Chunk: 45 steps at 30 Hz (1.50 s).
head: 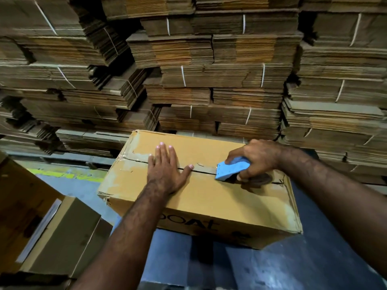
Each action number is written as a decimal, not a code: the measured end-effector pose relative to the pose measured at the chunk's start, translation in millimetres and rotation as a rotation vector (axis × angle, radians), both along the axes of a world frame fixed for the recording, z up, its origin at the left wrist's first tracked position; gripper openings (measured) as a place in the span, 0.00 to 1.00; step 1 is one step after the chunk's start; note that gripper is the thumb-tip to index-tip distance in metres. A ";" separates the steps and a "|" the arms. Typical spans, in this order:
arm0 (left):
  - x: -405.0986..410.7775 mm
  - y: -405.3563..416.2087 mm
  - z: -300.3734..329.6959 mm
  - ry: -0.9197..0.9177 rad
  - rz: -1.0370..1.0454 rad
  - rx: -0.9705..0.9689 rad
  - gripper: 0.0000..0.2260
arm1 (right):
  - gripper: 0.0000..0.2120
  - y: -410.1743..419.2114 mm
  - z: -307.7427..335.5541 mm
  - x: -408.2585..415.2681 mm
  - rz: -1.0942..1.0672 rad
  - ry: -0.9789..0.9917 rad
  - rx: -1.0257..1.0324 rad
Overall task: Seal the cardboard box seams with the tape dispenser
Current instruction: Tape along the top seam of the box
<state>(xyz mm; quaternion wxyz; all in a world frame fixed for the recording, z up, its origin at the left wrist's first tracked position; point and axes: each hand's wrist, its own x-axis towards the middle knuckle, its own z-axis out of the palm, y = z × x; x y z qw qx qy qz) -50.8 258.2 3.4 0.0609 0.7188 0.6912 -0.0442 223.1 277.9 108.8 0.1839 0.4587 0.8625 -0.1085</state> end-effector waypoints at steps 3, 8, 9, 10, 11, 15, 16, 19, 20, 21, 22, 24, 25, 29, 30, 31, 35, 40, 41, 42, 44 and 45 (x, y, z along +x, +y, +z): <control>27.2 -13.2 3.5 -0.058 -0.238 -0.037 0.39 | 0.26 -4.2 2.5 1.1 -0.023 -0.022 -0.001; 54.1 -46.6 1.6 -0.136 -0.376 0.023 0.44 | 0.27 -9.8 1.3 3.2 -0.035 -0.008 0.046; 47.0 -47.4 1.7 -0.141 -0.276 0.050 0.45 | 0.27 -10.4 0.3 4.0 -0.036 -0.007 0.054; 38.5 -46.3 2.7 -0.120 -0.171 0.058 0.45 | 0.27 -11.0 -1.2 4.2 -0.034 -0.009 0.065; 30.4 -44.9 4.4 -0.083 -0.084 0.046 0.45 | 0.27 -11.8 -2.6 3.9 -0.034 -0.010 0.076; 40.4 -46.4 4.3 -0.050 -0.112 -0.051 0.48 | 0.27 -14.2 -7.2 3.5 -0.030 -0.005 0.111; 49.9 -49.6 4.3 -0.070 -0.174 -0.069 0.47 | 0.27 -15.1 -6.3 3.5 -0.033 -0.001 0.110; 54.8 -54.0 7.8 -0.149 -0.279 -0.083 0.43 | 0.27 -16.7 -4.4 2.8 -0.048 0.007 0.094; 46.5 -52.8 11.8 -0.166 -0.252 -0.045 0.42 | 0.27 -16.8 -4.2 2.5 -0.051 0.005 0.095; 35.0 -50.0 15.3 -0.165 -0.187 0.001 0.42 | 0.27 -16.8 -4.3 2.9 -0.054 0.003 0.097; 21.4 -46.7 18.4 -0.138 -0.086 0.025 0.42 | 0.27 -16.8 -4.8 3.4 -0.056 0.001 0.100; -1.2 -41.4 24.4 -0.047 0.111 -0.027 0.44 | 0.27 -17.3 -6.3 3.9 -0.060 0.001 0.102; -6.3 -40.7 25.5 -0.014 0.149 -0.066 0.45 | 0.27 -17.6 -6.8 3.6 -0.060 0.001 0.100; 18.3 -48.4 23.0 0.011 0.137 -0.092 0.45 | 0.27 -18.0 -8.6 3.5 -0.066 0.000 0.102; 31.0 -52.3 21.8 0.016 0.117 -0.096 0.44 | 0.27 -18.2 -9.2 3.4 -0.068 0.002 0.102; 43.8 -56.6 20.7 0.021 0.093 -0.096 0.44 | 0.27 -18.5 -9.7 3.7 -0.068 0.004 0.105; 81.3 -75.8 12.7 -0.009 -0.028 -0.091 0.45 | 0.27 -19.0 -10.4 3.8 -0.079 -0.005 0.102; 87.1 -82.2 8.1 -0.118 -0.271 -0.018 0.54 | 0.27 -19.6 -9.5 4.6 -0.073 0.008 0.113; 82.9 -77.6 10.5 -0.122 -0.283 -0.036 0.58 | 0.27 -20.1 -9.1 5.0 -0.074 0.009 0.114; 77.9 -72.2 12.5 -0.118 -0.308 -0.075 0.61 | 0.27 -20.3 -8.7 5.7 -0.076 0.009 0.114; 68.9 -64.4 17.0 -0.093 -0.404 -0.149 0.65 | 0.27 -20.9 -8.9 6.8 -0.070 0.012 0.119; 65.7 -63.1 18.1 -0.075 -0.456 -0.158 0.67 | 0.27 -20.6 -9.6 7.3 -0.062 0.017 0.123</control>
